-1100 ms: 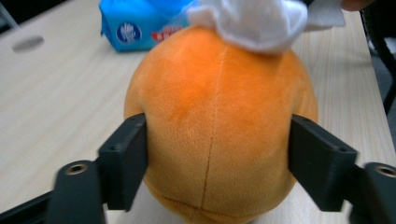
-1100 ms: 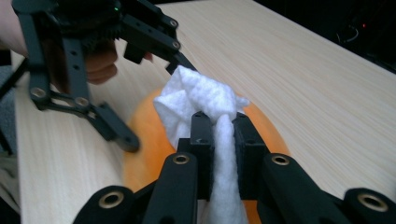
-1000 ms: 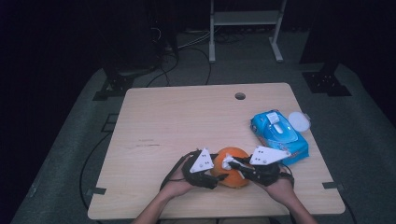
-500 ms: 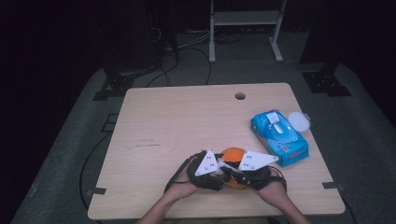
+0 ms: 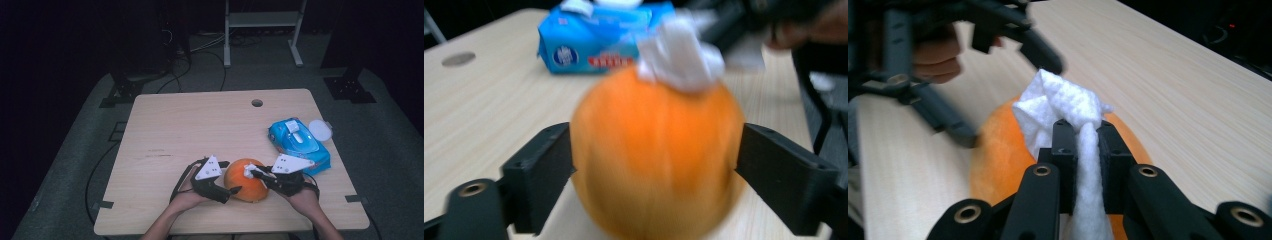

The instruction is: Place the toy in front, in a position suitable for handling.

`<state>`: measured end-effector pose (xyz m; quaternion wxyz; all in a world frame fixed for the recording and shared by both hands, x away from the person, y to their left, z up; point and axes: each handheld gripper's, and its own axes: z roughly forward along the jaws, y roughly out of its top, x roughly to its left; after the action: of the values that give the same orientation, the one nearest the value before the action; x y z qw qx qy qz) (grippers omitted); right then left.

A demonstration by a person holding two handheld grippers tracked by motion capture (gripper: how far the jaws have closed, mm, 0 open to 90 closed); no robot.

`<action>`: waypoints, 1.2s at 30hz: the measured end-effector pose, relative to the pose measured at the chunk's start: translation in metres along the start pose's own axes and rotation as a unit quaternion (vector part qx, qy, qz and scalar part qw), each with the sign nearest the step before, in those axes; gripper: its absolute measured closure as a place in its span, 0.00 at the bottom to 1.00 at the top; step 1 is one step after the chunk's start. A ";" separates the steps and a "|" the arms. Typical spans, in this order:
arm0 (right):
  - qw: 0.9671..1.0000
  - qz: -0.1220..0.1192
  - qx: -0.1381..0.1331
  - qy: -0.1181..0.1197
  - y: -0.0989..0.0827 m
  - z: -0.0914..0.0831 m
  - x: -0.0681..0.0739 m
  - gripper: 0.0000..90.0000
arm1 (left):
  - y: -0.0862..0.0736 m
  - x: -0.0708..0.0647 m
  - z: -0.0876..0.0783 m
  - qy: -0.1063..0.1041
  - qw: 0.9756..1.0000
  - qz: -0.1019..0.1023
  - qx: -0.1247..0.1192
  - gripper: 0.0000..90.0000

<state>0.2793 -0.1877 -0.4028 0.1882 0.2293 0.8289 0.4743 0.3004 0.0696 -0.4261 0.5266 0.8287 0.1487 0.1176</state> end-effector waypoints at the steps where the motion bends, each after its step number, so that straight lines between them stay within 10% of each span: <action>1: 1.000 -0.007 0.002 0.006 0.001 0.001 0.003 0.89 | 0.000 0.000 0.000 0.000 1.000 0.005 -0.001 0.25; 7: 1.000 -0.008 0.009 -0.004 -0.001 -0.006 -0.005 0.89 | -0.012 0.001 -0.003 0.004 0.999 0.025 0.031 0.47; 11: 0.999 0.008 0.034 -0.012 -0.013 -0.012 -0.019 0.89 | -0.018 0.012 -0.010 0.006 1.000 0.000 0.028 0.42; 14: 0.999 0.014 0.039 -0.010 -0.018 -0.010 -0.021 0.89 | -0.009 0.013 -0.008 0.012 1.000 -0.010 0.007 0.21; 20: 0.999 -0.019 0.031 0.017 -0.003 -0.002 -0.001 0.89 | -0.006 -0.001 0.004 -0.008 0.999 0.041 0.011 0.28; 28: 0.998 0.020 0.057 0.005 -0.025 -0.006 -0.024 0.89 | -0.018 0.019 -0.007 0.001 1.000 -0.011 0.022 0.38; 36: 0.999 0.007 0.038 0.030 -0.013 -0.001 -0.013 0.89 | -0.020 0.023 -0.007 -0.004 1.000 -0.025 0.017 0.37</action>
<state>0.2871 -0.2017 -0.4127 0.1514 0.2278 0.8499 0.4503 0.3170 0.0920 -0.4405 0.5154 0.8343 0.1691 0.0986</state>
